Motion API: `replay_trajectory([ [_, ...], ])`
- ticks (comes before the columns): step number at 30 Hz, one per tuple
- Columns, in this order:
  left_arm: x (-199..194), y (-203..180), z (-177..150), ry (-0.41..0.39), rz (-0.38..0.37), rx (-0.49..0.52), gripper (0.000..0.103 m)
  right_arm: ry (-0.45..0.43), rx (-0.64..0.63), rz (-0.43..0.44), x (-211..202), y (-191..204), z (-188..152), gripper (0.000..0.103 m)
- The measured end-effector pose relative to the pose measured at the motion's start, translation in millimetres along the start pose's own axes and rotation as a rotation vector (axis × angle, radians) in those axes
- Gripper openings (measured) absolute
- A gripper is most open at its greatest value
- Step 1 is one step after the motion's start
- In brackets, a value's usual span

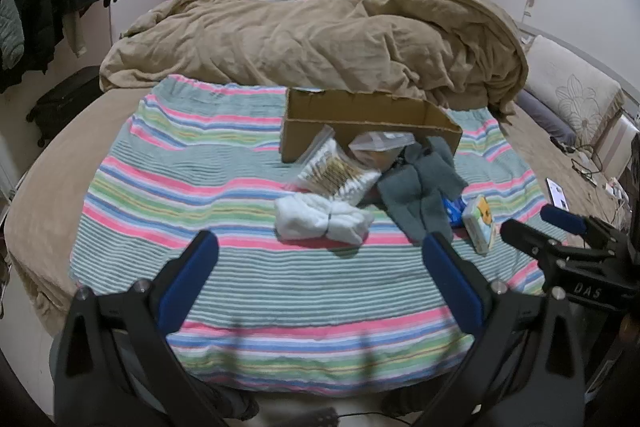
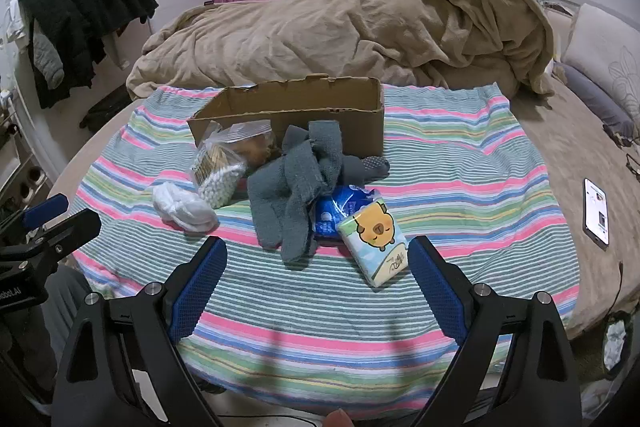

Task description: Organize objects

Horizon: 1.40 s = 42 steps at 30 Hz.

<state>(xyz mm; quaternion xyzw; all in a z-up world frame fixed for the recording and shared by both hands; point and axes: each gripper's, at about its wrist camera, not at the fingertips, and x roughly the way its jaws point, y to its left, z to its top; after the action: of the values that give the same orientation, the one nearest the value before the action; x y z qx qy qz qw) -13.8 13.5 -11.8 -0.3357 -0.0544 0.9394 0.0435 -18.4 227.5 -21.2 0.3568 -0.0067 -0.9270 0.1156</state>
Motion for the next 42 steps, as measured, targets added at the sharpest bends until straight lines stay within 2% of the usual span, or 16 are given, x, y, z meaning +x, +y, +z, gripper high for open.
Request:
replay_trajectory([
  [42, 12, -4, 5, 0.006, -0.008, 0.017, 0.102, 0.018, 0.005, -0.007, 10, -11, -1, 0.095],
])
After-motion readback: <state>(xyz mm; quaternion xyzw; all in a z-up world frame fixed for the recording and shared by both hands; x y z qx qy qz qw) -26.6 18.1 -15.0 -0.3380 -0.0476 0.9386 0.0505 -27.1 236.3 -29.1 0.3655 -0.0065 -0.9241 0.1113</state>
